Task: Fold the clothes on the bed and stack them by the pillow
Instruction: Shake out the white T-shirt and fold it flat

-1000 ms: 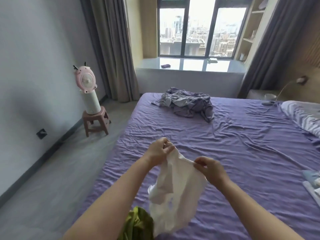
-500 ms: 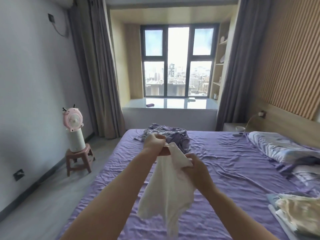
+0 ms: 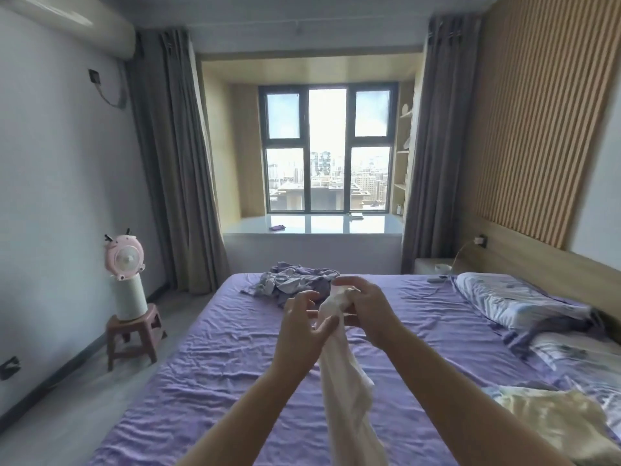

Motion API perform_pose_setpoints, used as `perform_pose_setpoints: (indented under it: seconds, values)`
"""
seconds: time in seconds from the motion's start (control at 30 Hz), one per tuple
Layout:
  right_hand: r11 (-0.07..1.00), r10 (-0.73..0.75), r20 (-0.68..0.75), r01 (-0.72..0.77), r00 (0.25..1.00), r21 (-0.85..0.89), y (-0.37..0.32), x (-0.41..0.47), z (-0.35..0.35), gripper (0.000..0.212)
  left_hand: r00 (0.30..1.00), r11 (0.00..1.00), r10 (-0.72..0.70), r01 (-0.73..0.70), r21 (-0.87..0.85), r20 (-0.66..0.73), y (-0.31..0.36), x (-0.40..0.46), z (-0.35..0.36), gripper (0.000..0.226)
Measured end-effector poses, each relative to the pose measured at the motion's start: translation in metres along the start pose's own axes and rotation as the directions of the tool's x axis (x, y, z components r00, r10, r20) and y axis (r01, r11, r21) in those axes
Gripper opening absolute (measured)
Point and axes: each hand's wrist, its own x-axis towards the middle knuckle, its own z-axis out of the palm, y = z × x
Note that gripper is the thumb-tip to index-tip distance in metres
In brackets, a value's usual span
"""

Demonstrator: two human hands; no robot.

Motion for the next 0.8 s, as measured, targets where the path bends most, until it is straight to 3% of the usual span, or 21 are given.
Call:
perform_pose_setpoints:
  seconds: [0.07,0.17,0.2,0.3,0.33,0.37,0.47,0.57,0.63,0.7,0.73,0.8]
  values:
    - [0.998,0.023,0.055,-0.027,0.998,0.059,-0.014,-0.007,-0.009,0.034,0.997,0.999,0.004,-0.007,-0.043,-0.073,0.006,-0.010,0.007,0.042]
    - [0.997,-0.016,0.117,0.007,0.993,0.070,-0.027,-0.012,-0.021,0.032,0.999,0.999,-0.001,0.003,-0.041,0.051,0.018,-0.019,0.018,0.061]
    - [0.999,-0.036,0.132,0.031,0.991,0.039,-0.030,-0.013,-0.025,0.037,0.998,1.000,0.001,-0.001,0.009,0.057,0.022,-0.021,0.022,0.060]
    - [0.988,-0.096,0.143,0.111,0.985,-0.102,-0.036,-0.018,-0.037,0.037,0.998,0.995,0.037,-0.032,0.096,-0.053,0.031,-0.016,0.022,0.011]
    - [0.975,-0.119,0.139,0.143,0.983,-0.172,-0.037,-0.020,-0.041,0.032,0.997,0.996,0.033,-0.028,0.079,-0.064,0.033,-0.012,0.021,0.027]
    - [0.945,-0.150,0.138,0.183,0.979,-0.272,-0.037,-0.023,-0.046,0.025,0.999,1.000,0.007,-0.006,0.026,-0.045,0.035,-0.009,0.019,0.034]
    - [0.732,-0.286,0.163,0.325,0.944,-0.599,-0.034,-0.036,-0.057,0.012,0.998,0.984,-0.047,0.052,-0.172,0.033,0.049,-0.004,0.012,0.016]
    - [0.550,-0.440,0.228,0.461,0.869,-0.697,-0.032,-0.048,-0.062,0.032,0.988,0.974,0.006,0.029,-0.226,0.154,0.058,-0.002,0.007,0.012]
    - [0.605,-0.400,0.295,0.492,0.868,-0.626,-0.035,-0.053,-0.062,0.047,0.976,0.963,0.013,0.046,-0.265,0.217,0.062,0.001,0.003,0.013]
    - [0.796,-0.257,0.308,0.381,0.916,-0.470,-0.040,-0.059,-0.057,0.052,0.968,0.954,0.003,0.072,-0.290,0.251,0.063,0.002,-0.004,0.010]
    - [0.866,-0.193,0.317,0.313,0.929,-0.390,-0.041,-0.061,-0.053,0.047,0.966,0.950,-0.009,0.089,-0.298,0.258,0.062,0.003,-0.009,0.009]
    - [0.878,-0.148,0.307,0.267,0.940,-0.396,-0.041,-0.064,-0.040,0.026,0.967,0.960,-0.036,0.104,-0.258,0.254,0.061,0.005,-0.020,0.013]
